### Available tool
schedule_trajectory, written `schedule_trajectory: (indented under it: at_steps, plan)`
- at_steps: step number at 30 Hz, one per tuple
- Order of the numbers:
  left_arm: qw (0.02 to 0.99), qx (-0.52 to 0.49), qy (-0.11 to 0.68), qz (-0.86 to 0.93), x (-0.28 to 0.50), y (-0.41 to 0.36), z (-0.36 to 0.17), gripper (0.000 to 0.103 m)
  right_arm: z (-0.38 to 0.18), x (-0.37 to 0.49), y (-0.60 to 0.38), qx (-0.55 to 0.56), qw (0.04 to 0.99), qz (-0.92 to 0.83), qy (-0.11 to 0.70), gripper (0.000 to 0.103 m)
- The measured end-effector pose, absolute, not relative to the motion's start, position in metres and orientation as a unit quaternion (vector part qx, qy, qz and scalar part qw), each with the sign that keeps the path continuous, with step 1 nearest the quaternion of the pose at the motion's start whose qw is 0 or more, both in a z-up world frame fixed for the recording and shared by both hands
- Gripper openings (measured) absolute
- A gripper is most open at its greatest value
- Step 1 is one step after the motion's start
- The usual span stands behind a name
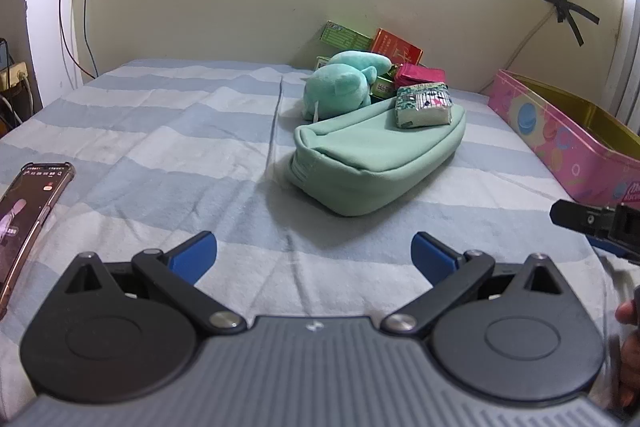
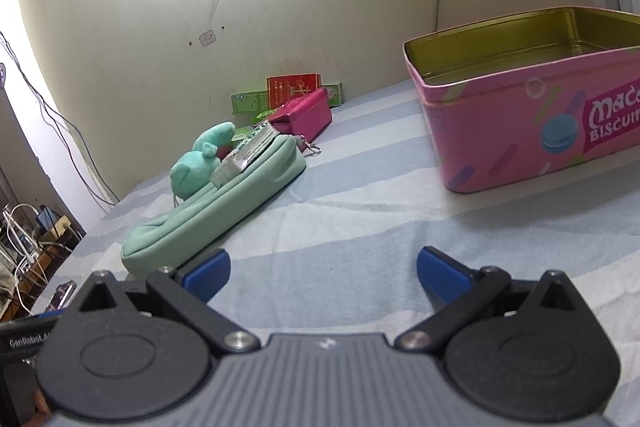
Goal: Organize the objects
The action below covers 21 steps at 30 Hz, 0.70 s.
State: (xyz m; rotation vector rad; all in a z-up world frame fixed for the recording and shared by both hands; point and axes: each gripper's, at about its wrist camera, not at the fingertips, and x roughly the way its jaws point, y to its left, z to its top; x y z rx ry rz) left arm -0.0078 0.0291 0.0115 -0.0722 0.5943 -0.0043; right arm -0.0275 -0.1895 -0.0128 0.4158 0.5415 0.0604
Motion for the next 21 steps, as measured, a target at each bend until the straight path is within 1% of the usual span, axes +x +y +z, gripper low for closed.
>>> schedule_trajectory:
  at_steps: [21]
  plan:
    - [0.955, -0.044, 0.290, -0.033, -0.0020, 0.0306, 0.0136, 0.103, -0.0132, -0.0256, -0.1919, 0.219, 0.939, 0.035, 0.263, 0.103]
